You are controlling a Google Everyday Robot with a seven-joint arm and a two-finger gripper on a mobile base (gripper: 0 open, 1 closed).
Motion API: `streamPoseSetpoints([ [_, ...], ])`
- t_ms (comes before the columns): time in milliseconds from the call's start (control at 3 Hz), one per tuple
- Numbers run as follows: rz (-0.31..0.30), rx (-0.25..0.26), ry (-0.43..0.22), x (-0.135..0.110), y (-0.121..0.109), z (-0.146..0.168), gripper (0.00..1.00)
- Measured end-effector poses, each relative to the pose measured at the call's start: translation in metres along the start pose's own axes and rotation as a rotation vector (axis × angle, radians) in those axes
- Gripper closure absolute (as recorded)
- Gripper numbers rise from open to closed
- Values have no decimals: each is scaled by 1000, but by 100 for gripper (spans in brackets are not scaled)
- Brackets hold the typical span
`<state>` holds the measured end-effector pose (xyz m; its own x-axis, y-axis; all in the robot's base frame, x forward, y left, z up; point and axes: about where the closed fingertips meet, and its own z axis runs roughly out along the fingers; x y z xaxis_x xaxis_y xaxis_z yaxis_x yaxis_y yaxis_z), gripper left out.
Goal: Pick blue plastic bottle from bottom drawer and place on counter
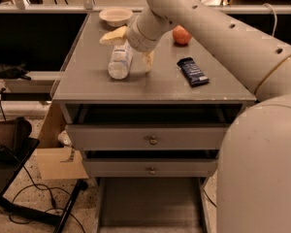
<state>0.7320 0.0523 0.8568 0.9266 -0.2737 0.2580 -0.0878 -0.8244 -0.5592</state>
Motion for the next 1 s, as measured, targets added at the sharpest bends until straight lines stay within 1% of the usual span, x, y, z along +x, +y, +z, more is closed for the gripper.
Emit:
streamPoseSetpoints([
  [333, 0, 0, 0, 0, 0, 0, 0],
  [667, -31, 30, 46, -7, -4, -43, 0],
  [1000, -81, 38, 136, -27, -10, -129, 0],
])
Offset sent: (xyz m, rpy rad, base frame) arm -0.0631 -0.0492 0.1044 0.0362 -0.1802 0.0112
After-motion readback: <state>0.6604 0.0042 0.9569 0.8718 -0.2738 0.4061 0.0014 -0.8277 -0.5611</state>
